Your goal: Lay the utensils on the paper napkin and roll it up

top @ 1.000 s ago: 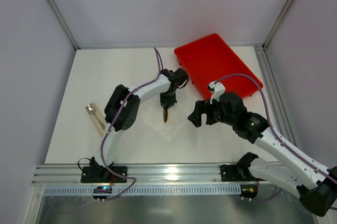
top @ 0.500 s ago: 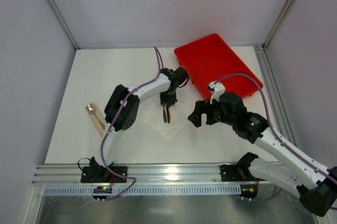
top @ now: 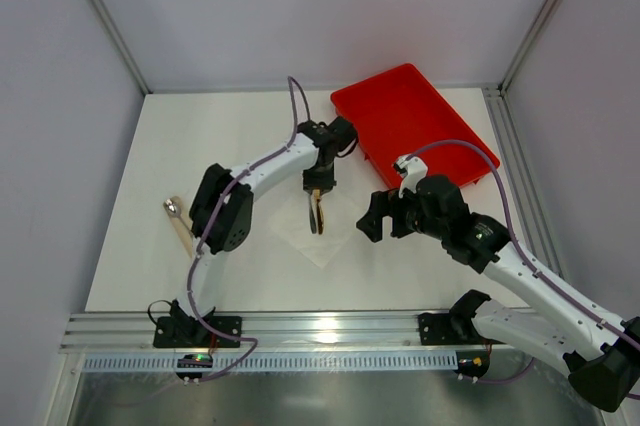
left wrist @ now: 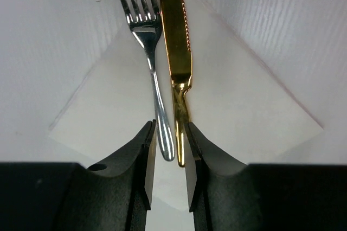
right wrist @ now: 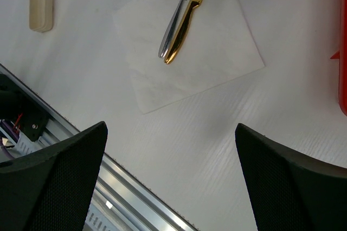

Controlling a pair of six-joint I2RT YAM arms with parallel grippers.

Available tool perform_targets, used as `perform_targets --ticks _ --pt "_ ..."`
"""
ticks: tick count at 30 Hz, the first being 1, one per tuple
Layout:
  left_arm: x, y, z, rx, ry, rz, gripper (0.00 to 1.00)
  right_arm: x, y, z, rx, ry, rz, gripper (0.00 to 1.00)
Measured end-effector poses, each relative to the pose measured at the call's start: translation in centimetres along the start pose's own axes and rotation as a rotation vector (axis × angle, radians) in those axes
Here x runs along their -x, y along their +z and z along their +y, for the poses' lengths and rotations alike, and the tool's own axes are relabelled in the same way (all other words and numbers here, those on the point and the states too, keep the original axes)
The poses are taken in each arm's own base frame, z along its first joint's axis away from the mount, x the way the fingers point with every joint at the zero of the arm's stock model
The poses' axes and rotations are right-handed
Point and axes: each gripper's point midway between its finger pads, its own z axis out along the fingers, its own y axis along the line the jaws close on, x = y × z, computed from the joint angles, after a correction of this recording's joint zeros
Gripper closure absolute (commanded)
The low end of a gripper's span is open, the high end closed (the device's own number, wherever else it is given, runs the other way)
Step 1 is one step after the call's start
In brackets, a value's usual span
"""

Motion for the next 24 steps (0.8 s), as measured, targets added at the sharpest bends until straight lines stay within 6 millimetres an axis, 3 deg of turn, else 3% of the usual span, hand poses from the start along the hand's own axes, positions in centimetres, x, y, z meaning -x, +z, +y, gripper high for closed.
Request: perform_targets --ticks 5,7,10,13,16,21,24 --pt "3.4 -6.6 2.0 -0.06 -0.01 -0.151 0.68 0.0 0.0 0.1 0.008 0.003 0.001 0.0" --pt "4.8 -9.3 4.4 -0.076 -0.044 -0.22 0.68 -0.1 0.1 0.2 0.014 0.005 0.002 0.0" --pt "6.2 -11.8 9.8 -0.062 -0.136 -0.276 0.64 -0.3 0.2 0.3 0.021 0.007 0.006 0.0" --pt "5.8 -11.5 16.5 0.008 -0.244 -0.271 0.59 -0.3 0.2 0.3 0.024 0.007 0.005 0.0" --pt "3.5 -10.0 22.0 0.075 -0.34 -0.217 0.57 -0.2 0.2 0.4 0.028 0.006 0.0 0.0" --pt "-0.4 -8.7 28.7 0.124 -0.495 -0.149 0.55 -0.4 0.2 0.4 0.034 0.006 -0.001 0.0" --pt "-1.8 -8.5 30.7 0.124 -0.547 -0.141 0.54 -0.4 0.2 0.5 0.04 0.006 0.0 0.0"
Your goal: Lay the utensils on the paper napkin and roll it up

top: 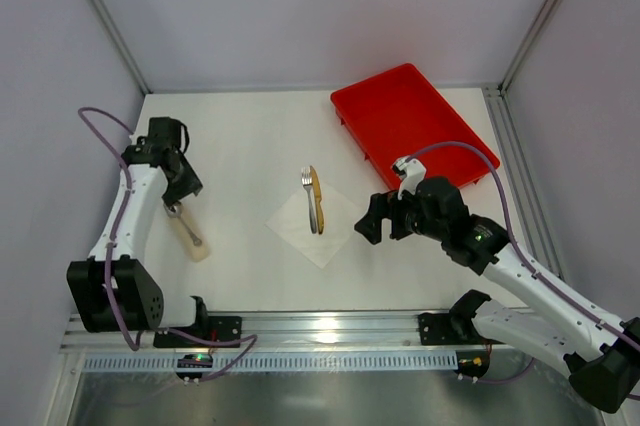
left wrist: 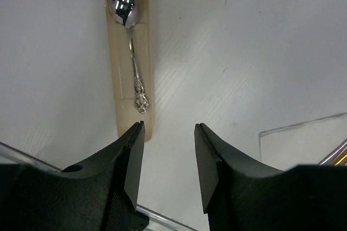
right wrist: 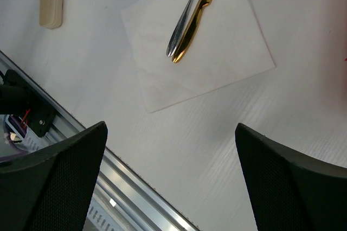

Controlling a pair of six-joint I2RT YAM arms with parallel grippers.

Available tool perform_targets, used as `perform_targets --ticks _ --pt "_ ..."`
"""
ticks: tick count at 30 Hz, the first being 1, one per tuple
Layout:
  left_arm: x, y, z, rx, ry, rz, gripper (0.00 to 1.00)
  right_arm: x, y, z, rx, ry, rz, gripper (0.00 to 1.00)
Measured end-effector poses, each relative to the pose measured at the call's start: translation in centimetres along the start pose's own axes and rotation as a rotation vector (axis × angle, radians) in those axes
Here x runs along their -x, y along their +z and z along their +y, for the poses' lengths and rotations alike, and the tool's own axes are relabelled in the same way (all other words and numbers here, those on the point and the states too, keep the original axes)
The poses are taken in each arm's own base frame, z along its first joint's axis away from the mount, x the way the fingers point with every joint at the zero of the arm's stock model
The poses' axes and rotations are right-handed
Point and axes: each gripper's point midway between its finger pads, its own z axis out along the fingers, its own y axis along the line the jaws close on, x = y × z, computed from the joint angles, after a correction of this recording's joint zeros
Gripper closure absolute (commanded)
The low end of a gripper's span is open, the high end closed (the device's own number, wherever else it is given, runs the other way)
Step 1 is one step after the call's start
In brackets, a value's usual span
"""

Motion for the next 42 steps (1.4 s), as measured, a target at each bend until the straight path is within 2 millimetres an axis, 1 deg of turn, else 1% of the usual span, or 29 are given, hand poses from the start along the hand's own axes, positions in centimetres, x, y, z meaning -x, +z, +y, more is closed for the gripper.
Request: perform_targets --ticks 1,4,6,9,13,19,26,30,33,37,42 --pt "0.2 0.0 0.8 0.005 -0.025 -0.005 0.54 0.0 0.0 0.0 0.001 0.0 0.0 0.0" --pt "0.1 1.0 2.6 0.015 -0.069 0.009 0.54 0.0 0.0 0.1 0.004 -0.001 -0.001 0.0" --pt "-0.1 1.7 3.5 0.023 -0.089 0.025 0.54 0.1 0.0 0.1 0.005 -0.001 -0.002 0.0" --pt "-0.6 2.7 4.4 0.034 -0.106 0.049 0.54 0.1 0.0 0.1 0.006 -0.001 -0.004 0.0" --pt "-0.5 4.1 4.6 0.042 -0.1 0.066 0.56 0.1 0.1 0.1 0.007 -0.001 -0.006 0.0" --pt "-0.6 6.6 5.0 0.067 -0.091 0.108 0.58 0.1 0.1 0.1 0.007 -0.002 -0.007 0.0" --pt "-0.8 8.5 4.9 0.081 -0.079 0.139 0.61 0.1 0.1 0.1 0.005 -0.003 -0.005 0.0" --pt "-1.4 9.8 5.0 0.095 -0.076 0.173 0.62 -0.1 0.4 -0.1 0.001 -0.001 0.007 0.0" --pt "-1.7 10.4 5.2 0.106 -0.081 0.194 0.62 -0.3 0.6 -0.2 -0.004 -0.001 0.018 0.01" --pt "-1.5 10.7 5.7 0.109 -0.1 0.192 0.63 -0.4 0.7 -0.3 -0.009 -0.006 0.018 0.0" --pt "-1.6 11.7 5.9 0.101 -0.126 0.215 0.7 -0.6 1.0 -0.5 -0.018 -0.005 0.029 0.0"
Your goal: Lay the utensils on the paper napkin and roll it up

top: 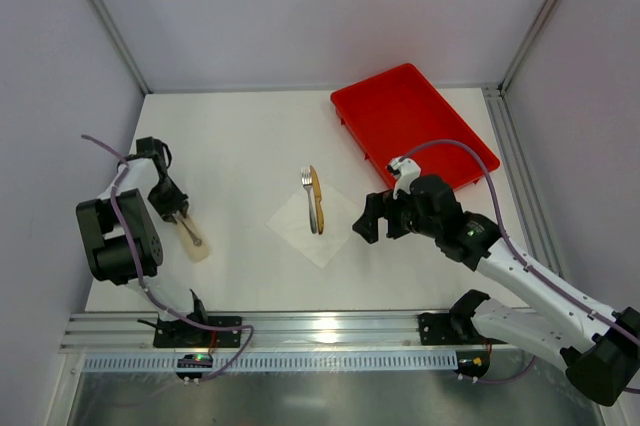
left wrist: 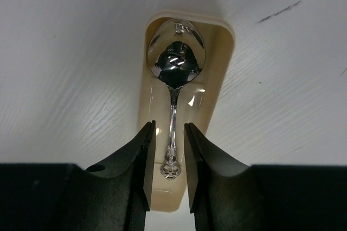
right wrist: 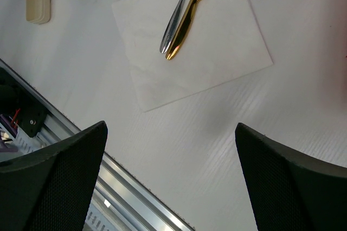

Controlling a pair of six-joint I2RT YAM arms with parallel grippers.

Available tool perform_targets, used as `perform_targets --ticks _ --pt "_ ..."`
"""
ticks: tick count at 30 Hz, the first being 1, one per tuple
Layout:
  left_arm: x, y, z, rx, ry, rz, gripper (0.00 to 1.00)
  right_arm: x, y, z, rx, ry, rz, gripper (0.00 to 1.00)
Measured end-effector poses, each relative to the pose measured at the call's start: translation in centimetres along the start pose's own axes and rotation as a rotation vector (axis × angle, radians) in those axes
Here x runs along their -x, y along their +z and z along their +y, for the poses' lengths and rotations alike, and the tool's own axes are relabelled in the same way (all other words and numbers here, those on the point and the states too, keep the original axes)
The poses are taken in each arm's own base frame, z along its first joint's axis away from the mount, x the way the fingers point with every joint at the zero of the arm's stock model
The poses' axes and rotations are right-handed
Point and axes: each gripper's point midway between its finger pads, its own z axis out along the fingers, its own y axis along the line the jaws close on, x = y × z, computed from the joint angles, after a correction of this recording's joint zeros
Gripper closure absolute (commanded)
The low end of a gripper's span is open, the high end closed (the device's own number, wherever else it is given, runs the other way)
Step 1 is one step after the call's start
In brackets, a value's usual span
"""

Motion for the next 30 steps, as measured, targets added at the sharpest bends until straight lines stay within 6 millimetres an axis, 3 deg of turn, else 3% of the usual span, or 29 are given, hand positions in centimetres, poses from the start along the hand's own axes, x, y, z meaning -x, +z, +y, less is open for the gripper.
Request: perform_targets --ticks 6,14,18,23,30 --pt "-0.8 1.9 0.1 0.014 0.003 0.062 0.7 -0.2 0.3 -0.2 -0.008 0.002 0.011 0.01" --pt "-0.5 2.2 -0.3 0.007 0.003 0.07 0.75 0.1 0.4 -0.2 -0.008 0.0 0.0 0.0" --pt "-0.4 2.2 -0.4 0.006 0.003 0.069 0.8 0.1 0.4 -0.2 -0.009 0.001 -0.001 0.0" --pt "-0.3 2.2 -0.3 0.009 0.01 0.066 1.0 0.1 0.4 -0.2 -0.012 0.0 -0.002 0.01" --pt "-0.1 1.8 0.3 0.034 0.053 0.066 1.0 0.1 0.4 -0.4 -0.018 0.001 -0.003 0.0"
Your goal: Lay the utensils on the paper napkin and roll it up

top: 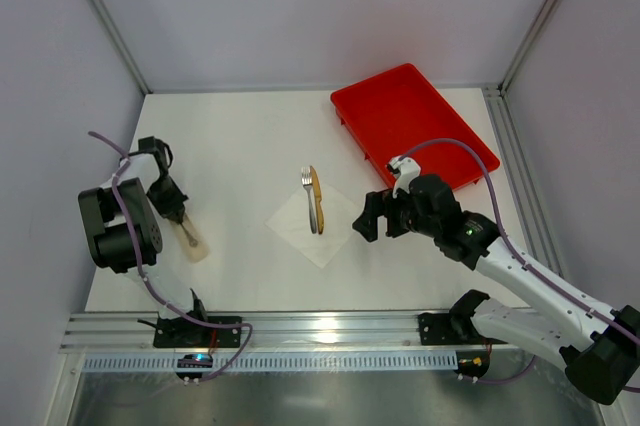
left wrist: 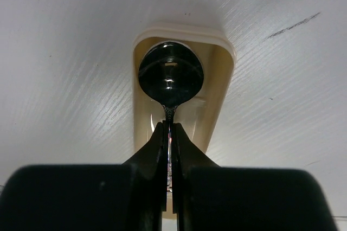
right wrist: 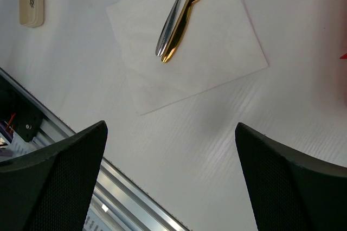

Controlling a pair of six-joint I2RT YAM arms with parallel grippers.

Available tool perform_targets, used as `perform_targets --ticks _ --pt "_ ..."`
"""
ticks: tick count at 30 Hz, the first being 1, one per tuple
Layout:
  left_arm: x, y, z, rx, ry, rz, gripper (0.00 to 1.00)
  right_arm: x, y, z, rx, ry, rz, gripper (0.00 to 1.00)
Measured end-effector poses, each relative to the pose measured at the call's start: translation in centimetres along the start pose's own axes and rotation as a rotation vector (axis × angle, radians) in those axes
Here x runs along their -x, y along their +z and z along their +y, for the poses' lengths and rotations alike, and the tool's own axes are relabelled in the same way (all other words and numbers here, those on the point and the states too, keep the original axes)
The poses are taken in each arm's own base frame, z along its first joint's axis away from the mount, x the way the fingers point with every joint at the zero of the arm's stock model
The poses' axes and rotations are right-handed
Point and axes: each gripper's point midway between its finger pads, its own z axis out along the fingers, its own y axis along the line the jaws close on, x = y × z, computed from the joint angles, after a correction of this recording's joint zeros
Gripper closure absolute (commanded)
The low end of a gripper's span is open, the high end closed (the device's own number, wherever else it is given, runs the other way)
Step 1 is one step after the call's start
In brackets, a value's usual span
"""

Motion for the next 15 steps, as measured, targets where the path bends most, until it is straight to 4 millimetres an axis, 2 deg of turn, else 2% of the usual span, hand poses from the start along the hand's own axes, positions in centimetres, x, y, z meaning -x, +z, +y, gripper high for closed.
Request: perform_targets --ticks 7,15 --pt "0.8 -1.0 0.0 -0.004 0.011 -0.03 1.0 0.0 0.1 -0.3 -0.016 -0.002 0.003 0.0" --pt "1.2 -3.0 -0.3 -0.034 0.029 -0.083 1.0 1.0 0.7 -0.5 -0.05 -0.018 0.02 0.0"
